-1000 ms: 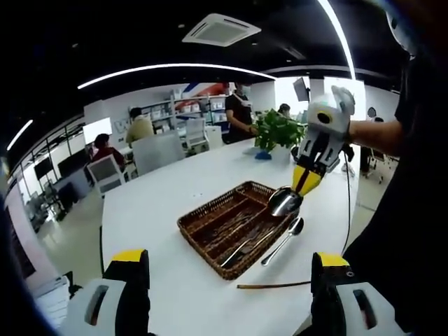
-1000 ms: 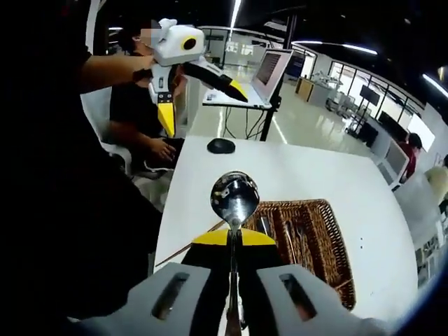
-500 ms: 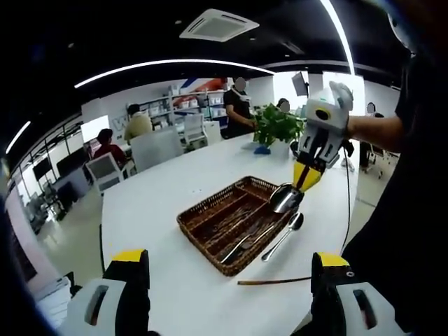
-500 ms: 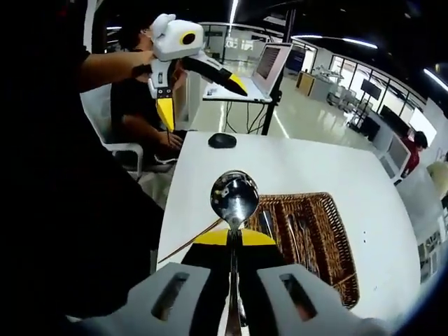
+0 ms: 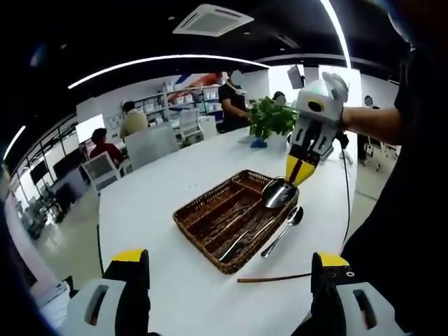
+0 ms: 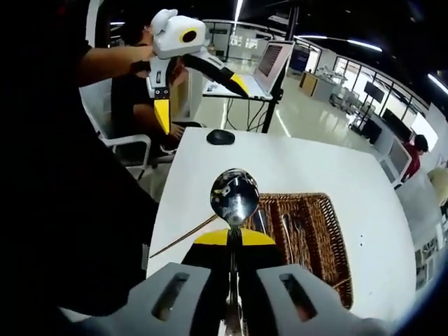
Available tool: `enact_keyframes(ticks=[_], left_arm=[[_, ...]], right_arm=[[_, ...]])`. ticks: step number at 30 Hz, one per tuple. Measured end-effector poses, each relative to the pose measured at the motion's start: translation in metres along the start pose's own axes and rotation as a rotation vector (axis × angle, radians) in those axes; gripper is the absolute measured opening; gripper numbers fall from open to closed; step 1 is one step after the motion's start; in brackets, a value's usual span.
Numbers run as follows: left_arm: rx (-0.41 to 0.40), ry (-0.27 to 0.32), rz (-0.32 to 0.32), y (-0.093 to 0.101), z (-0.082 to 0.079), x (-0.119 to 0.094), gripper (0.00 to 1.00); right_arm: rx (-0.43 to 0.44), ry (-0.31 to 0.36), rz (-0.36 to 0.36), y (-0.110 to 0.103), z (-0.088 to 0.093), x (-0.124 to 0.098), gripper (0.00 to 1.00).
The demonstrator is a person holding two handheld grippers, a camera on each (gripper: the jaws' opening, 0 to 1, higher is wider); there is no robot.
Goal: Arrange the knives, forks, and spoons in their matching storage slots by inserting each utensil handle-first until every utensil is classified and aligned in the correct compartment
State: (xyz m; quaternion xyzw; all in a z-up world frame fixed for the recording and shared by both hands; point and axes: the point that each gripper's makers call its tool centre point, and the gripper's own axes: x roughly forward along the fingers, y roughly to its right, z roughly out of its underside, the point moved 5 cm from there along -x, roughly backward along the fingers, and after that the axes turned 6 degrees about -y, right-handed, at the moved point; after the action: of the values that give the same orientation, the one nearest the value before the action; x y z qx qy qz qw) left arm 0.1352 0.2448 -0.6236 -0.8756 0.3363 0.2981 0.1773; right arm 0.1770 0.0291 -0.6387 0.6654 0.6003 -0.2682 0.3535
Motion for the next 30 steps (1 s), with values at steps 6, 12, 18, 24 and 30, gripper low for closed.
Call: enact_keyframes(ticks=[6, 12, 18, 24, 30], left_arm=[[-0.020, 0.015, 0.028, -0.004, -0.002, 0.003, 1.00], [-0.006, 0.034, 0.086, -0.012, -0.003, 0.010, 1.00], [0.056, 0.034, 0.119, -0.015, -0.003, 0.014, 1.00], [-0.002, 0.053, 0.070, -0.027, -0.007, 0.015, 1.00], [-0.017, 0.084, 0.038, -0.018, -0.020, 0.011, 1.00]], right_arm=[[-0.001, -0.005, 0.003, 0.013, -0.004, 0.001, 0.00], [0.006, -0.018, 0.023, 0.030, -0.008, 0.007, 0.00], [0.011, -0.044, 0.044, 0.049, -0.006, 0.013, 0.00], [0.004, -0.029, 0.061, 0.075, -0.001, 0.015, 0.00], [-0.015, -0.031, 0.056, 0.096, 0.008, 0.024, 0.00]])
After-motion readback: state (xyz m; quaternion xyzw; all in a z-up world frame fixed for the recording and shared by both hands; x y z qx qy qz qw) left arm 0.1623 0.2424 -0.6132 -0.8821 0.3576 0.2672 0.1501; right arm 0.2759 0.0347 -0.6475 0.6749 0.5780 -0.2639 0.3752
